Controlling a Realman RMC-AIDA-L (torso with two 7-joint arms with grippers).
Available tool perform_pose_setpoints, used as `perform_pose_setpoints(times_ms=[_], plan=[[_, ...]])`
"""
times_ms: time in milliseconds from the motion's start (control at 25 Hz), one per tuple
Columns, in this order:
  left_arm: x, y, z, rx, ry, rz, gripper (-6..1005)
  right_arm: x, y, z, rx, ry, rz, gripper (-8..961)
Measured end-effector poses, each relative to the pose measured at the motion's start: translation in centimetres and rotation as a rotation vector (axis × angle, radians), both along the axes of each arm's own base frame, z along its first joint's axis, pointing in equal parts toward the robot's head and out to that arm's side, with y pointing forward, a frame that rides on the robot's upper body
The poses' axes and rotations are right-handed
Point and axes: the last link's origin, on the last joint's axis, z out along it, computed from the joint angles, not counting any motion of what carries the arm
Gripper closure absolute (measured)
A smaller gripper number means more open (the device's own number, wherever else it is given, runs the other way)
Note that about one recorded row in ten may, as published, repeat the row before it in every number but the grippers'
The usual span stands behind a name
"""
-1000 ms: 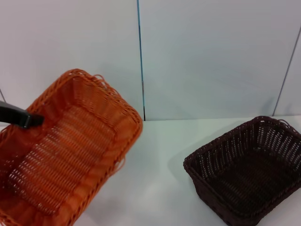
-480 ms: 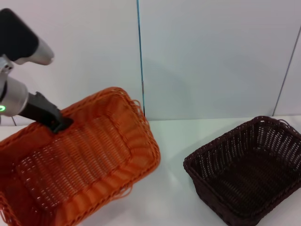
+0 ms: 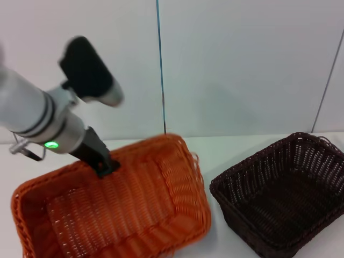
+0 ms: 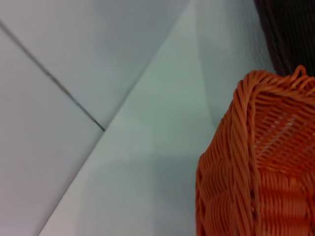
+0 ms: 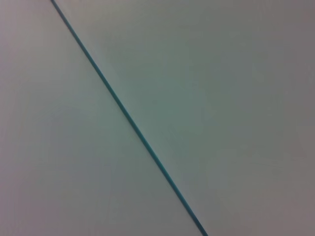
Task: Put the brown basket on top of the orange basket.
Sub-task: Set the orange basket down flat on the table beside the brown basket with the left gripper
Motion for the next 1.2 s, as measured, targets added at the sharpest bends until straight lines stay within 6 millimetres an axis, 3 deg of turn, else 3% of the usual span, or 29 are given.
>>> perform_pose_setpoints(times_ms=[160,480,800,1200], plan=[[0.5,-0.3,-1.6,-0.018,0.036,-0.033,848,0.0,0.0,-0.1,-0.005,-0.001,0.001,162],[1.2,-0.2,-3.1,-0.009,0.019,-0.075,847,-0.2,0.0,-0.2,-0.011,0.001,0.012,162],[0.0,-0.2,-5.8,-0.041,0.072,-0.102,847,-0.4,-0.3,-0.2,-0.012,0.012,0.036,162],[-0.7,0.9,-6.6,0.013,0.081,-0.172,849,-0.3,-0.6,-0.4,-0.018,0.011,0.037,162]])
